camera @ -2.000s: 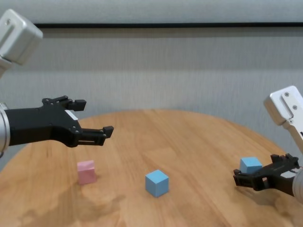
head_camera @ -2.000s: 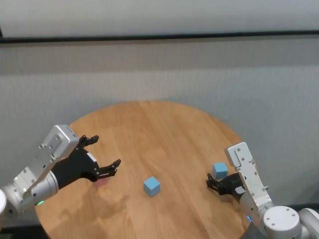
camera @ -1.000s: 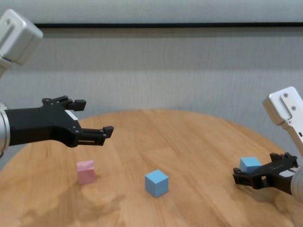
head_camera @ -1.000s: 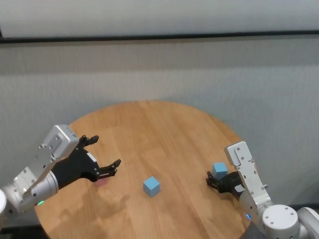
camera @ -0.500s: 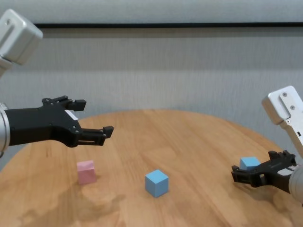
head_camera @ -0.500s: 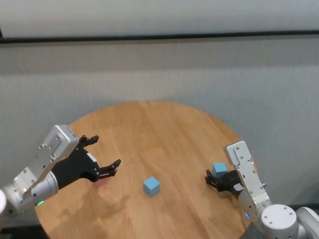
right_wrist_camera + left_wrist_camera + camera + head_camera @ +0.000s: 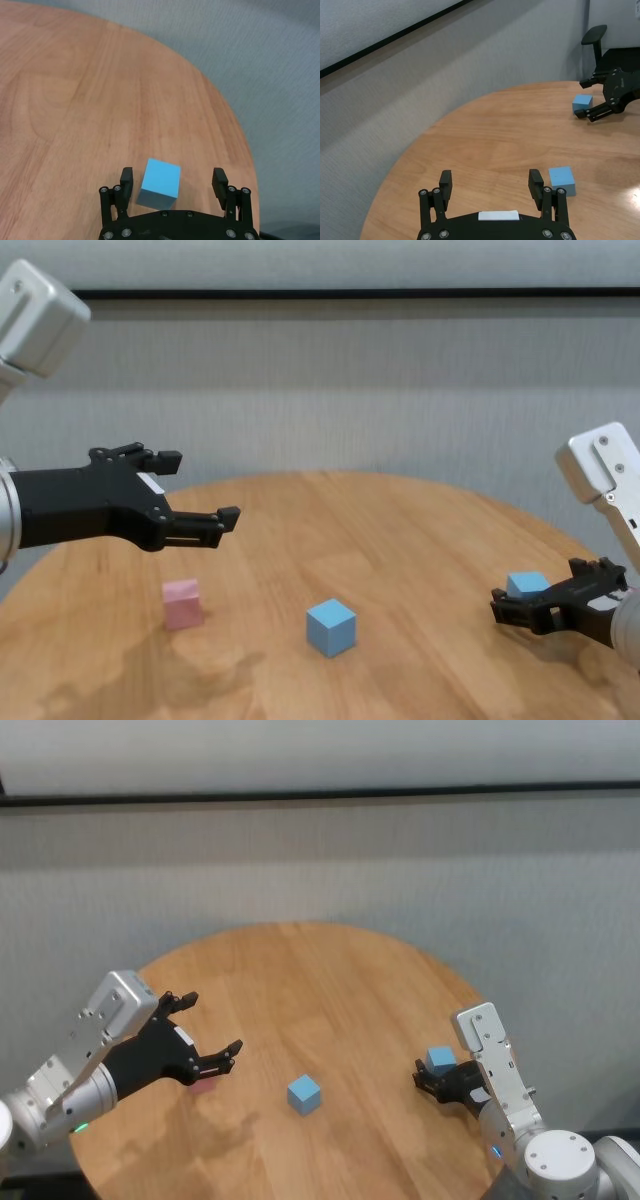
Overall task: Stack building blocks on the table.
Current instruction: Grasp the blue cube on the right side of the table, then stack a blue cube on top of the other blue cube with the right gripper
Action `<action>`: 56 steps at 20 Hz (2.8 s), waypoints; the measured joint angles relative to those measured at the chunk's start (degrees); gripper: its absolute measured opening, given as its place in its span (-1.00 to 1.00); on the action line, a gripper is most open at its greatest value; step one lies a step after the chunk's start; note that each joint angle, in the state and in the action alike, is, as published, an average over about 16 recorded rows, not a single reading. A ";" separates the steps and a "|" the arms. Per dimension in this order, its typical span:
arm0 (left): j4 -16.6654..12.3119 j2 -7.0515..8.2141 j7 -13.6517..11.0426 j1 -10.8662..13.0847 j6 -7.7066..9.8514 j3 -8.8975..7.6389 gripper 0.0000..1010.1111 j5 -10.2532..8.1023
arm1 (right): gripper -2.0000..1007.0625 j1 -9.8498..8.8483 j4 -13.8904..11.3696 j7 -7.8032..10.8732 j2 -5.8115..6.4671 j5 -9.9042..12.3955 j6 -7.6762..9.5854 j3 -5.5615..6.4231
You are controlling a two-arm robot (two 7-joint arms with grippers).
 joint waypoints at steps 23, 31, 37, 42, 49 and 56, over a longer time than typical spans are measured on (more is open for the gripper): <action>0.00 0.00 0.00 0.00 0.00 0.00 0.98 0.00 | -0.17 -0.60 0.57 1.59 -2.27 -0.10 -1.34 3.79; 0.00 0.00 0.00 0.00 0.00 0.00 0.98 0.00 | -0.25 -0.77 0.40 1.96 -2.75 -0.69 -1.59 4.90; 0.00 0.00 0.00 0.00 0.00 0.00 0.98 0.00 | -0.25 -1.14 -1.27 3.06 -2.99 -1.21 -2.38 5.34; 0.00 0.00 0.00 0.00 0.00 0.00 0.98 0.00 | -0.25 -1.56 -3.60 5.99 -2.97 -0.72 -3.92 5.00; 0.00 0.00 0.00 0.00 0.00 0.00 0.98 0.00 | -0.25 -1.62 -6.50 12.42 -2.55 1.61 -7.24 2.81; 0.00 0.00 0.00 0.00 0.00 0.00 0.98 0.00 | -0.25 -0.52 -6.60 17.78 -2.24 4.01 -9.76 -0.60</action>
